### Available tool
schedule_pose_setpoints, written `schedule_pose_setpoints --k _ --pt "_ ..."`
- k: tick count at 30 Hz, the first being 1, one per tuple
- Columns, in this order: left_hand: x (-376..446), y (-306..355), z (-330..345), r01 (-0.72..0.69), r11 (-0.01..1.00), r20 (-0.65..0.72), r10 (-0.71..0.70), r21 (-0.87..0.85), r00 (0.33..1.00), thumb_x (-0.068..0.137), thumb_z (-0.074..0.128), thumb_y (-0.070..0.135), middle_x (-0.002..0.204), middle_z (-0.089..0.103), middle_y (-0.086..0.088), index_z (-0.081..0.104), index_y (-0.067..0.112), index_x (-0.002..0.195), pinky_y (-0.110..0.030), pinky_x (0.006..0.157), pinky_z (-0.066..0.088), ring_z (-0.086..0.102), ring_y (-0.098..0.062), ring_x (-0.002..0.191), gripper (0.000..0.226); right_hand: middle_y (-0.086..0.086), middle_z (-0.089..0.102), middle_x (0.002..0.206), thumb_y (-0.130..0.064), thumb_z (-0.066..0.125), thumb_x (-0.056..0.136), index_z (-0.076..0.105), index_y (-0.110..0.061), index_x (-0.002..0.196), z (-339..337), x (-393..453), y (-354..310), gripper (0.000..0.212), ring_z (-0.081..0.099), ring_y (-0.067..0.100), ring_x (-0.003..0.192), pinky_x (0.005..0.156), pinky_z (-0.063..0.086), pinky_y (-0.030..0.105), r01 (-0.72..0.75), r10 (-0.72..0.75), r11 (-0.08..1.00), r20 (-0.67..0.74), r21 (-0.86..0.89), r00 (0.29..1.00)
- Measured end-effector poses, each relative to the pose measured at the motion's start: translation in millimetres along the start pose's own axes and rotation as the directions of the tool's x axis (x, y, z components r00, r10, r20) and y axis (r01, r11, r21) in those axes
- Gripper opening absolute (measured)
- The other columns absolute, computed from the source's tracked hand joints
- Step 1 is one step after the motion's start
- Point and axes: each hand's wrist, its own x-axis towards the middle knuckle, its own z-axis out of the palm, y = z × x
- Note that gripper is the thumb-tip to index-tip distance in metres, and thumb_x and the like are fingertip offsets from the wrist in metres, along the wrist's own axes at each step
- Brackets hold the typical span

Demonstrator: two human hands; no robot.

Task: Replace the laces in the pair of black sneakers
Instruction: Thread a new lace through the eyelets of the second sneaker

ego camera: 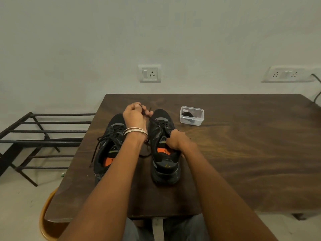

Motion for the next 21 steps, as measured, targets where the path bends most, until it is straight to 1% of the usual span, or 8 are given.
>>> schedule_pose_setpoints --k 2,4,6,7,12,15,19,21 --pt "2 -3 -6 -0.175 0.896 0.135 0.130 0.409 0.982 0.095 0.051 0.008 0.071 0.054 -0.001 0.060 0.013 0.087 -0.033 0.064 0.049 0.050 -0.011 0.056 0.013 0.020 0.056 0.131 -0.023 0.051 0.098 0.057 -0.005 0.124 0 0 0 0.032 0.055 0.035 0.119 0.101 0.046 0.042 -0.001 0.001 1.000 0.008 -0.006 1.000" --pt "6 -14 -14 -0.423 0.437 0.404 0.142 0.794 0.904 0.090 0.061 0.023 0.086 0.060 -0.001 0.068 0.020 0.091 -0.033 0.076 0.050 0.057 -0.015 0.076 0.008 0.019 0.057 0.129 -0.023 0.051 0.098 0.058 -0.005 0.122 0 1 0 0.031 0.056 0.035 0.118 0.101 0.047 0.042 0.004 -0.004 1.000 0.007 -0.015 1.000" --pt "9 -24 -17 -0.521 -0.023 0.521 -0.005 0.853 0.853 0.089 0.063 0.032 0.100 0.060 -0.004 0.073 0.025 0.096 -0.041 0.085 0.050 0.057 -0.023 0.095 0.014 0.019 0.058 0.128 -0.023 0.052 0.097 0.058 -0.006 0.121 0 2 0 0.031 0.057 0.034 0.116 0.099 0.048 0.042 0.001 -0.001 1.000 0.002 -0.027 1.000" --pt "8 -25 -16 -0.520 -0.144 0.517 -0.059 0.842 0.854 0.089 0.063 0.034 0.105 0.061 -0.005 0.074 0.027 0.098 -0.045 0.088 0.049 0.056 -0.026 0.101 0.016 0.018 0.058 0.127 -0.023 0.053 0.097 0.059 -0.006 0.121 0 2 -1 0.030 0.058 0.034 0.115 0.098 0.049 0.042 -0.002 0.002 1.000 0.001 -0.030 1.000" --pt "0 -18 -3 -0.500 -0.156 0.486 -0.123 0.852 0.865 0.091 0.063 0.024 0.102 0.070 -0.005 0.077 0.017 0.096 -0.037 0.090 0.050 0.062 -0.025 0.100 0.017 0.019 0.057 0.128 -0.023 0.053 0.097 0.058 -0.006 0.122 -1 1 -1 0.031 0.057 0.033 0.116 0.098 0.048 0.041 -0.009 0.009 1.000 -0.008 -0.029 1.000" --pt "-4 -14 1 -0.490 -0.238 0.466 -0.153 0.839 0.872 0.094 0.057 0.020 0.112 0.064 -0.011 0.073 0.013 0.103 -0.038 0.092 0.049 0.060 -0.030 0.103 0.019 0.019 0.057 0.129 -0.023 0.053 0.096 0.058 -0.006 0.123 0 2 -1 0.032 0.056 0.034 0.117 0.099 0.048 0.042 -0.013 0.013 1.000 -0.005 -0.018 1.000" --pt "-15 -24 -8 -0.549 -0.449 0.587 -0.067 0.704 0.807 0.099 0.044 0.022 0.119 0.055 -0.010 0.059 0.010 0.117 -0.042 0.089 0.043 0.055 -0.031 0.109 0.026 0.018 0.058 0.127 -0.021 0.053 0.097 0.058 -0.005 0.122 1 0 -1 0.030 0.057 0.033 0.116 0.094 0.047 0.039 -0.013 0.013 1.000 -0.023 -0.022 1.000" --pt "-16 -27 -7 -0.489 -0.403 0.536 0.004 0.773 0.844 0.098 0.043 0.019 0.122 0.055 -0.007 0.058 0.012 0.118 -0.048 0.095 0.038 0.050 -0.029 0.117 0.026 0.017 0.060 0.125 -0.020 0.053 0.098 0.058 -0.004 0.122 1 0 0 0.030 0.059 0.032 0.114 0.091 0.048 0.038 -0.007 0.007 1.000 -0.023 -0.028 1.000"
